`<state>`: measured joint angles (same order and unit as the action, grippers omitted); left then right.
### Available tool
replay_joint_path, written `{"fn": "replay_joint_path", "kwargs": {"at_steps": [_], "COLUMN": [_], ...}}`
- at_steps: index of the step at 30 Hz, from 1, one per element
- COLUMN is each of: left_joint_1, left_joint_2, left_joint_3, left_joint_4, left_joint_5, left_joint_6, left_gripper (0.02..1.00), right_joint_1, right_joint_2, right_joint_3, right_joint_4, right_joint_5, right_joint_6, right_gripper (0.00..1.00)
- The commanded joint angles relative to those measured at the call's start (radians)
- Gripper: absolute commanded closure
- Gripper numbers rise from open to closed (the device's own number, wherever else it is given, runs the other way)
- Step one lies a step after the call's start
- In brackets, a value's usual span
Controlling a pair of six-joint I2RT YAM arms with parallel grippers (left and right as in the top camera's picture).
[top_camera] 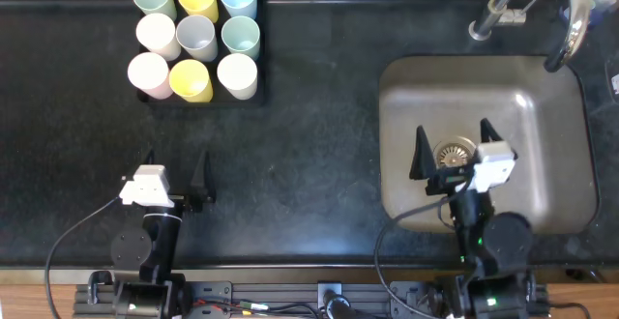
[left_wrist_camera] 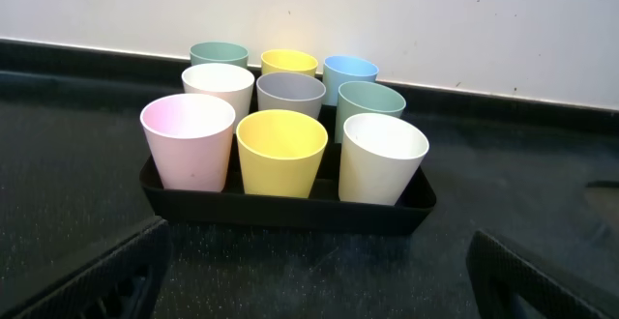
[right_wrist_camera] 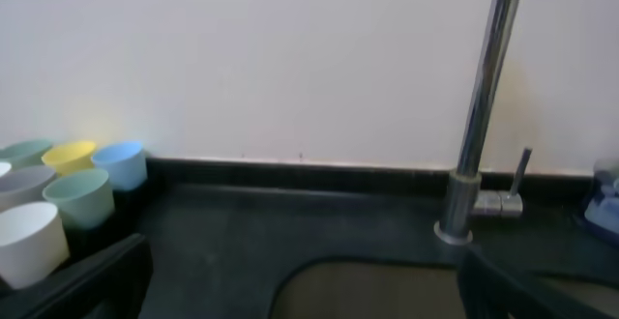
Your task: Store Cups
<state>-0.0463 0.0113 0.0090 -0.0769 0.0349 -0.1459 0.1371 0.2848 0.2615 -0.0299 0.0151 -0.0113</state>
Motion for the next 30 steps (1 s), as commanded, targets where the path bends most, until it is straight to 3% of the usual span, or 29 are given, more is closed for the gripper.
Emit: {"fn": "replay_joint_path", "kwargs": {"at_steps": [1, 9, 20, 30], "left_joint_1": [-0.006, -0.006, -0.006, -0.006], "left_joint_2": [-0.008, -0.008, -0.008, -0.008], "left_joint_3": [-0.001, -0.001, -0.001, -0.001], "left_joint_4": [-0.004, -0.004, -0.004, -0.004], "left_joint_5": [0.016, 0.016, 0.016, 0.016], "left_joint_6": [0.011, 0.011, 0.011, 0.011], "left_gripper": [0.018, 0.018, 0.018, 0.018], "right_joint_1": [-0.006, -0.006, 0.007, 0.027], "right_joint_2": [-0.073, -0.18, -0.282, -0.281], "right_joint_3": [-0.08, -0.248, -0.257, -0.257], "right_joint_4": [0.027, 0.22, -0.044, -0.047], "right_joint_5": [0.005, 0.011, 0.01, 0.008], "right_joint_6": [-0.004, -0.003, -0.003, -0.003], "right_gripper": [0.003, 0.003, 0.003, 0.003]}}
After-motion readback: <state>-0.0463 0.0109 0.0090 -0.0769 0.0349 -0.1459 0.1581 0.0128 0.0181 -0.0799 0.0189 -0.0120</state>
